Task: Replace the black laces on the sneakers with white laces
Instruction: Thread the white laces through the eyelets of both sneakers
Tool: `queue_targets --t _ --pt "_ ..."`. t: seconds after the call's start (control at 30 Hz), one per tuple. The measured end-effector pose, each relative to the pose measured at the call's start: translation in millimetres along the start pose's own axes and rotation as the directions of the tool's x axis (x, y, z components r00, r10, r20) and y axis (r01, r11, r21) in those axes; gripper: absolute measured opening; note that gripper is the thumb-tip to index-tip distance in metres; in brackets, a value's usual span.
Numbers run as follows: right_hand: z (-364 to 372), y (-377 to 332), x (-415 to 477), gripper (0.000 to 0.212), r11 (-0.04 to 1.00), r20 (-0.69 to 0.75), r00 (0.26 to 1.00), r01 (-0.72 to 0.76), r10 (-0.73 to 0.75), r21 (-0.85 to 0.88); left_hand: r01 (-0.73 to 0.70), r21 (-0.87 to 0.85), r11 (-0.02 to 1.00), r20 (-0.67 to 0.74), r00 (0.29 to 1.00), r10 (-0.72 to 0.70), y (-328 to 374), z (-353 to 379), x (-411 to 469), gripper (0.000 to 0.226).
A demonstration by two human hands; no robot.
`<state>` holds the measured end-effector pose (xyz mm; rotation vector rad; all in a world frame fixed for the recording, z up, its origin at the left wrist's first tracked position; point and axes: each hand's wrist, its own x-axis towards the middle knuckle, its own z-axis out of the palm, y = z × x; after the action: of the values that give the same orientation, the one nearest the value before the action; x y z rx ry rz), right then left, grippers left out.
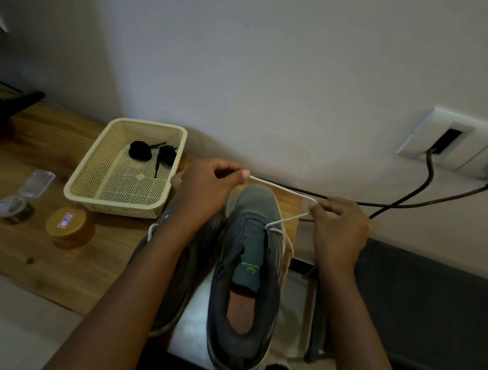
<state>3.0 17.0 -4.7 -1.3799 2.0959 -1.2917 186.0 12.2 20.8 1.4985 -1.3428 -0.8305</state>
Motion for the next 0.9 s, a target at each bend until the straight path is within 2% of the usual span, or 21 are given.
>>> queue_targets --t 0.07,0.13,0.23,0.3,0.37,0.47,0.53,0.6,0.67,0.77,0.9 --pt "-2.9 3.3 0.3 0.014 0.996 -0.021 0.998 -0.058 0.056 -0.067 0.083 -0.228 0.970 -0.089 0.990 -0.105 4.8 -1.7 1.0 0.017" --pt "-3.6 3.6 -0.8 0.015 0.994 -0.009 0.997 -0.082 0.082 -0.076 0.147 -0.428 0.892 -0.183 0.952 -0.245 9.9 -3.0 1.8 0.007" --pt "0.1 -0.5 -2.9 0.020 0.999 0.027 0.999 -0.035 0.036 -0.026 0.140 -0.576 0.805 -0.275 0.895 -0.352 8.6 -7.4 4.4 0.016" --pt "4.3 -6.2 -5.3 0.031 0.992 0.061 0.992 0.114 -0.111 -0.051 0.188 -0.496 0.848 -0.204 0.924 -0.324 8.2 -6.1 3.6 0.015" --pt "10.5 -12.1 -9.5 0.038 0.940 0.091 0.942 0.331 -0.323 -0.080 0.229 -0.336 0.914 -0.019 0.968 -0.250 10.7 0.8 -2.2 0.013" --pt "18.8 -15.6 -17.5 0.028 0.859 0.068 0.864 0.504 -0.499 -0.094 0.161 -0.216 0.963 0.219 0.969 -0.113 12.5 13.5 -9.1 0.019" --pt "20.5 -15.1 -19.4 0.016 0.854 0.051 0.859 0.513 -0.510 -0.094 0.117 -0.194 0.974 0.263 0.963 -0.064 14.2 17.9 -12.0 0.018" --pt "18.8 -13.8 -17.8 0.010 0.852 0.016 0.857 0.514 -0.515 -0.097 0.089 -0.161 0.983 0.254 0.966 -0.046 12.6 18.6 -11.2 0.009" --pt "16.0 -11.3 -15.0 0.009 0.859 -0.030 0.864 0.496 -0.503 -0.126 0.069 -0.123 0.990 0.220 0.975 -0.040 10.0 16.1 -9.2 0.011" --pt "8.8 -7.2 -10.1 0.011 0.924 -0.104 0.921 0.362 -0.375 -0.120 0.050 -0.135 0.990 0.120 0.992 -0.034 6.1 11.7 -5.6 0.020" --pt "3.1 -4.4 -9.7 0.014 0.954 -0.086 0.961 0.246 -0.263 -0.172 0.073 -0.135 0.988 0.041 0.997 -0.068 2.6 12.9 -4.1 0.024"
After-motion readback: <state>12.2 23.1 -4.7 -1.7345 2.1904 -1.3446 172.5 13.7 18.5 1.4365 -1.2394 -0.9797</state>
